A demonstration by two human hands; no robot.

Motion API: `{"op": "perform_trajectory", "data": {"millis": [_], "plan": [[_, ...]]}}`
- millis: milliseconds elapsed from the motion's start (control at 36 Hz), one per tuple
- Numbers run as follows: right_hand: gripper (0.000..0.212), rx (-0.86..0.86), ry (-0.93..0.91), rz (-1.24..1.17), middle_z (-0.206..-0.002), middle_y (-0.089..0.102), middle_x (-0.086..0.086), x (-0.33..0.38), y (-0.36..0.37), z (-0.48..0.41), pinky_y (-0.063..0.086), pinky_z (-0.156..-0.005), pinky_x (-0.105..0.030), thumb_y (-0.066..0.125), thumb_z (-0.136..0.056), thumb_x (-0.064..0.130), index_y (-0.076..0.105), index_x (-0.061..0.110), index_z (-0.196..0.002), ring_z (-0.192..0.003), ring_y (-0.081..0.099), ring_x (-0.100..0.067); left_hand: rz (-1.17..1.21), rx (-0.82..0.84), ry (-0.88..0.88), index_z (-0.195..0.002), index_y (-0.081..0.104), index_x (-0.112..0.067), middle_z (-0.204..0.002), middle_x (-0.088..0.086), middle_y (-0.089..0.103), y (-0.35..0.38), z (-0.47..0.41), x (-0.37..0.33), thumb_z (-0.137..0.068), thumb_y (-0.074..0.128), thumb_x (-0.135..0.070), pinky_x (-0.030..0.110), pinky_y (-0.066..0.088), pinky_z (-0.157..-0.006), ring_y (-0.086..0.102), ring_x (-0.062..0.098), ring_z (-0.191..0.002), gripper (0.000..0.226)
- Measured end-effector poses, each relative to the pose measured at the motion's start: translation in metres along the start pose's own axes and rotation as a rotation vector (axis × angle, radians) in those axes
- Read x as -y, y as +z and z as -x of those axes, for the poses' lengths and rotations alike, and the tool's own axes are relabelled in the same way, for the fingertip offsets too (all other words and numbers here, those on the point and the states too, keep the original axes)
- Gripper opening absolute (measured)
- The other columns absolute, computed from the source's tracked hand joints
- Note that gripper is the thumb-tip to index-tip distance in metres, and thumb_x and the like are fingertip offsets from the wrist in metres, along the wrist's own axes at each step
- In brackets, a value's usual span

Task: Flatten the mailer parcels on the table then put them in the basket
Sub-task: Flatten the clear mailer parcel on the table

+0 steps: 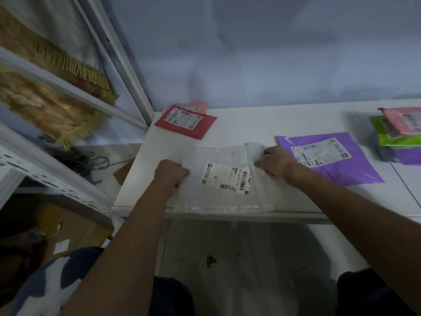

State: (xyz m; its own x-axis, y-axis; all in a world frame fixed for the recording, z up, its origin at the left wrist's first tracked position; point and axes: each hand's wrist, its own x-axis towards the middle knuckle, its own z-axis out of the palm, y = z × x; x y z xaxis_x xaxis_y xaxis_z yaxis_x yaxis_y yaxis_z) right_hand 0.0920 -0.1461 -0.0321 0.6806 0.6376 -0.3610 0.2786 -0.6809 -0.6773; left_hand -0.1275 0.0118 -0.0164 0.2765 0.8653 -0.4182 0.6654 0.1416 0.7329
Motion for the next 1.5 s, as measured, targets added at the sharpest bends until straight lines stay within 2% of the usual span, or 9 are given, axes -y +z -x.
{"op": "perform_trajectory", "data": {"millis": [111,333,444,528,639,833,1194,1306,1500], "plan": [[0.016,0.015,-0.021,-0.108,-0.062,0.057,-0.003,-0.003,0.001,-0.001,0.041,-0.059,-0.03,0.065,-0.082,0.016,0.06,0.014,-0.067,-0.056,0.05,-0.017,0.318,0.099,-0.124,-0.082,0.063,-0.003,-0.079,0.012,0.061,-0.002,0.003,-0.004,-0.086,0.063,0.003,0.027,0.049,-0.054,0.058,0.021,-0.066,0.008],[0.005,-0.067,-0.093,-0.328,-0.069,0.061,-0.001,-0.01,-0.014,0.0,0.044,-0.051,-0.024,0.058,-0.085,0.012,0.063,0.011,-0.086,-0.059,0.056,-0.018,0.48,0.236,-0.121,-0.11,0.062,-0.002,-0.092,0.009,0.066,0.008,0.0,-0.014,-0.089,0.062,-0.002,0.033,0.053,-0.066,0.062,0.022,-0.078,0.022],[0.015,-0.151,-0.072,-0.442,-0.086,0.07,-0.005,-0.02,-0.034,-0.001,0.055,-0.063,-0.027,0.062,-0.084,0.012,0.068,0.01,-0.098,-0.07,0.063,-0.017,0.499,0.276,-0.071,-0.112,0.062,0.0,-0.096,0.011,0.068,0.022,0.001,-0.032,-0.089,0.062,-0.003,0.035,0.055,-0.072,0.065,0.023,-0.081,0.024],[0.014,-0.186,-0.059,-0.411,-0.079,0.067,0.0,-0.028,-0.05,-0.003,0.043,-0.046,-0.02,0.062,-0.085,0.015,0.069,0.014,-0.097,-0.058,0.055,-0.009,0.514,0.303,-0.043,-0.116,0.06,0.004,-0.105,0.017,0.068,0.035,0.002,-0.044,-0.088,0.063,-0.002,0.039,0.056,-0.076,0.067,0.028,-0.089,0.029],[0.016,-0.266,-0.008,-0.38,-0.076,0.065,0.002,-0.045,-0.075,-0.008,0.047,-0.057,-0.028,0.063,-0.082,0.019,0.07,0.015,-0.096,-0.063,0.055,-0.012,0.535,0.366,-0.005,-0.105,0.06,0.002,-0.091,0.013,0.068,0.06,0.011,-0.069,-0.089,0.06,0.0,0.028,0.055,-0.052,0.067,0.022,-0.074,0.016],[0.017,-0.405,0.007,-0.314,-0.091,0.068,-0.003,-0.075,-0.107,-0.01,0.049,-0.087,-0.035,0.062,-0.085,0.019,0.071,0.019,-0.099,-0.087,0.061,-0.021,0.509,0.438,0.048,-0.086,0.064,-0.003,-0.077,0.011,0.069,0.106,0.019,-0.09,-0.089,0.06,0.0,0.029,0.057,-0.062,0.067,0.02,-0.065,0.006],[0.023,-0.534,0.013,-0.014,-0.096,0.07,-0.015,-0.125,-0.155,-0.019,0.038,-0.066,-0.03,0.052,-0.092,0.018,0.068,0.013,-0.108,-0.092,0.063,-0.036,0.421,0.467,0.029,-0.086,0.06,-0.009,-0.082,0.01,0.064,0.183,0.023,-0.121,-0.095,0.046,-0.003,0.028,0.052,-0.063,0.061,0.019,-0.07,0.018],[0.03,-0.562,0.021,0.101,-0.102,0.067,-0.023,-0.133,-0.157,-0.021,0.047,-0.077,-0.037,0.049,-0.091,0.012,0.061,0.008,-0.118,-0.098,0.061,-0.041,0.399,0.496,0.017,-0.085,0.063,-0.008,-0.069,0.002,0.07,0.194,0.024,-0.119,-0.092,0.054,-0.001,0.024,0.056,-0.061,0.064,0.015,-0.065,0.014],[0.038,-0.509,-0.046,0.373,-0.12,0.051,-0.01,-0.152,-0.139,-0.032,0.04,-0.094,-0.029,0.043,-0.092,0.003,0.046,0.009,-0.13,-0.116,0.046,-0.028,0.379,0.487,0.034,-0.105,0.063,-0.001,-0.09,0.013,0.068,0.205,0.02,-0.111,-0.089,0.059,0.002,0.025,0.058,-0.062,0.064,0.021,-0.075,0.017]]}}
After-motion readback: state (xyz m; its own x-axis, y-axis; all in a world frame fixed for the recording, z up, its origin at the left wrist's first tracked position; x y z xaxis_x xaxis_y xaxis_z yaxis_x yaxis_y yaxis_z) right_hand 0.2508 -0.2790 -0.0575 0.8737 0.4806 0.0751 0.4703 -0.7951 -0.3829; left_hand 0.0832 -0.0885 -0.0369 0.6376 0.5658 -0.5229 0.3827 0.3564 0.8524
